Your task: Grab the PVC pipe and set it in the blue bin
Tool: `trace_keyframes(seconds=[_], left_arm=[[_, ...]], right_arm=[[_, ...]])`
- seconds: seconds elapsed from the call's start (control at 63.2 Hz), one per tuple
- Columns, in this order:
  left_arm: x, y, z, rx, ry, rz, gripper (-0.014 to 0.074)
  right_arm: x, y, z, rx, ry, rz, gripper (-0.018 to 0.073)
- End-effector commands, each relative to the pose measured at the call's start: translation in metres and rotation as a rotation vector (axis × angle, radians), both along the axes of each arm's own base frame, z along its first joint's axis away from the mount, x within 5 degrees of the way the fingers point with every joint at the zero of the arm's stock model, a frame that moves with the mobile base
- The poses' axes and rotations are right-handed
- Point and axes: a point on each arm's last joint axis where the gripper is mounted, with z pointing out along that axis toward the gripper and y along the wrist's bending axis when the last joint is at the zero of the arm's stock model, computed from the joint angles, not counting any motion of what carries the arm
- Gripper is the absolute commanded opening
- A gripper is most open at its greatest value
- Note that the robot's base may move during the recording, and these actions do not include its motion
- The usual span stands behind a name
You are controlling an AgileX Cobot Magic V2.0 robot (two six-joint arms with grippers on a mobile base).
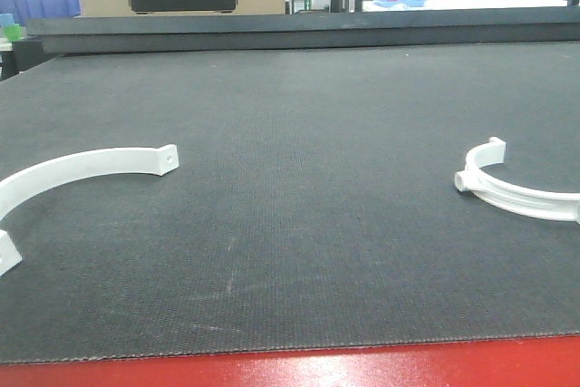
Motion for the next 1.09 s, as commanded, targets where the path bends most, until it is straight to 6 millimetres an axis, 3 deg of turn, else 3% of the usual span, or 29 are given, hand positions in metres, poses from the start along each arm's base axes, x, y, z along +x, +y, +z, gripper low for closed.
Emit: trace_keyframes(seconds=[0.0, 0.459, 0.792, 1.077], left_arm=[[0.000, -0.001, 0.002, 0.001, -0.016, -0.008, -0.0111], [0.000, -0.001, 0.002, 0.001, -0.016, -0.008, -0.0111], [0.000, -0.001, 0.002, 0.001, -0.016, -0.008, -0.0111], [0.000, -0.001, 0.002, 0.001, -0.016, -0.008, -0.0111]], right_arm=[[-0.001, 0.000, 0.002, -0.015, -0.021, -0.009, -0.0169], [-0.002, -0.001, 0.006, -0.023, -0.061, -0.015, -0.0169], [-0.009, 0.002, 0.040, -0.030, -0.120, -0.005, -0.0169], [-0.019, 0.008, 0.064, -0.014, -0.016, 0.037, -0.0169]])
